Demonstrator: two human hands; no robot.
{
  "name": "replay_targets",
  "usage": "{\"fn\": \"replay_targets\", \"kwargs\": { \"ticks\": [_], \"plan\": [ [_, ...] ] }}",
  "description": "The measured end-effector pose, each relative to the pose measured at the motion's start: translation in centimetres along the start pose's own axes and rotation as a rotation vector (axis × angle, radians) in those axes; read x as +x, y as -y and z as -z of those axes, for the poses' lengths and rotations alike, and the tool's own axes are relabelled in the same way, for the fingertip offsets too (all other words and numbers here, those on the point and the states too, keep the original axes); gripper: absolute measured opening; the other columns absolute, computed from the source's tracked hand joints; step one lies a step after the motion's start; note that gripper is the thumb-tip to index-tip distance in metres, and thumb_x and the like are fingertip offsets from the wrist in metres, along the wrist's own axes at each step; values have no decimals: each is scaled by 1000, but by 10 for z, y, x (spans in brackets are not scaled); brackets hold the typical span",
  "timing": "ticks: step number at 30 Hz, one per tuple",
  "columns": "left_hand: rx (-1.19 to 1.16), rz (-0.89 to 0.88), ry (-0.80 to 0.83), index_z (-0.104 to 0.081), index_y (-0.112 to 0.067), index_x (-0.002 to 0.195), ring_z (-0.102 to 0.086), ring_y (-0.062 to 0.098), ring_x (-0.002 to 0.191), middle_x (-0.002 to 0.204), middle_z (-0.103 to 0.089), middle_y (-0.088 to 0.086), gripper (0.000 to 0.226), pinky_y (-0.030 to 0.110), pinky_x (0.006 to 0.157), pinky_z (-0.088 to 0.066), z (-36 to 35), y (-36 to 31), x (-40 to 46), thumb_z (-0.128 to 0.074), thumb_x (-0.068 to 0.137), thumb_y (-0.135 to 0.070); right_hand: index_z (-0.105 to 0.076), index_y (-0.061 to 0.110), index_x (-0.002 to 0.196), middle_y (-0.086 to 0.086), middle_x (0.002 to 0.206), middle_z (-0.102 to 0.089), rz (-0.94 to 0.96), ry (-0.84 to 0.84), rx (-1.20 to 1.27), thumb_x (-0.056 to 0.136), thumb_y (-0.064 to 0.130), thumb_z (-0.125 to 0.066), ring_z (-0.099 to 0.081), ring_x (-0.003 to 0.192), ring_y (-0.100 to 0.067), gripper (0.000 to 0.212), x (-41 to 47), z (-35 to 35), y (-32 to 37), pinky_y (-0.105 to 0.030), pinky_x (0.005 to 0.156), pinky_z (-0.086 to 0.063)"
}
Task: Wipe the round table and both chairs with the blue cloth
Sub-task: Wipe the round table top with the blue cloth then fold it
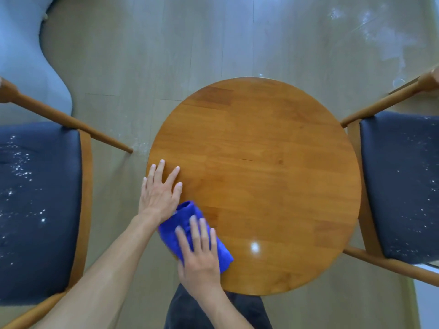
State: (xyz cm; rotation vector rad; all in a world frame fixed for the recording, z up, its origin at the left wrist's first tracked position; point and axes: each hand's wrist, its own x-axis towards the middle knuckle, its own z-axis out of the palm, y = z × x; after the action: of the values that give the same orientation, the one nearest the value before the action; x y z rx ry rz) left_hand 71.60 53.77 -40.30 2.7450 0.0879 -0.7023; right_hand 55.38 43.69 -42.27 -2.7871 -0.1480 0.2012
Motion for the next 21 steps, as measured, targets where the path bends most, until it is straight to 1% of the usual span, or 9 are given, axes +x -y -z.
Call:
{"fn": "replay_targets", "kwargs": {
  "ticks": [3,6,8,10,12,14,15,17,21],
  "plan": [
    [26,-12,15,-28,-33,150,2,21,149,163,-2,1,50,42,121,-8,3,5,0,-36,101,-39,-52,25,137,-11,152,-35,320,93,-17,67,24,-61,-30,142,-30,70,-39,8,-57,-50,109,-33],
    [36,-5,21,-25,-33,150,4,20,149,163,0,1,51,42,121,-7,1,2,0,-34,101,-40,-44,26,142,-11,154,-32,280,109,-87,65,26,-65,-30,142,-30,79,-92,43,-155,-50,109,-31],
    [31,1,7,-25,-33,151,5,20,149,163,1,1,51,42,121,-5,-3,0,-1,-35,101,-40,-36,24,144,-10,156,-25,-20,46,-67,75,30,-58,-28,142,-33,72,-115,70,-217,-51,108,-31],
    [32,7,-10,-24,-33,151,6,21,149,163,2,2,52,43,121,-4,-6,0,-2,-35,100,-40,-36,17,141,-18,153,-26,-474,-71,26,82,34,-46,-30,137,-39,62,-109,81,-247,-56,105,-33],
    [28,9,-15,-24,-32,151,7,21,149,163,2,2,52,43,121,-3,-8,-1,-2,-34,101,-39,-36,10,140,-29,148,-30,-885,-248,80,83,34,-42,-32,134,-47,62,-73,73,-247,-61,103,-34],
    [4,14,-37,-29,-32,149,4,20,149,163,-2,2,49,44,121,-5,-7,-3,-1,-34,101,-38,-36,6,140,-34,145,-32,-1070,-347,35,82,31,-46,-33,132,-53,64,-21,61,-219,-63,102,-34],
    [-17,20,-50,-33,-32,148,2,20,149,163,-5,1,48,44,121,-7,-6,-4,-1,-35,101,-37,-36,5,141,-34,146,-31,-1072,-363,4,82,31,-48,-33,132,-53,65,3,55,-196,-63,102,-33],
    [-62,35,-63,-38,-33,145,-1,18,149,162,-9,-1,44,44,120,-10,-5,-6,-1,-35,101,-36,-38,6,143,-30,149,-29,-927,-330,-34,82,32,-48,-29,136,-49,67,38,41,-135,-60,106,-30],
    [-153,46,-56,-44,-30,142,-5,17,148,161,-15,-3,41,45,119,-13,-1,-3,2,-31,103,-35,-39,15,145,-21,154,-25,-272,-128,-7,77,33,-50,-22,143,-39,71,41,8,-11,-56,110,-28]
  ]
}}
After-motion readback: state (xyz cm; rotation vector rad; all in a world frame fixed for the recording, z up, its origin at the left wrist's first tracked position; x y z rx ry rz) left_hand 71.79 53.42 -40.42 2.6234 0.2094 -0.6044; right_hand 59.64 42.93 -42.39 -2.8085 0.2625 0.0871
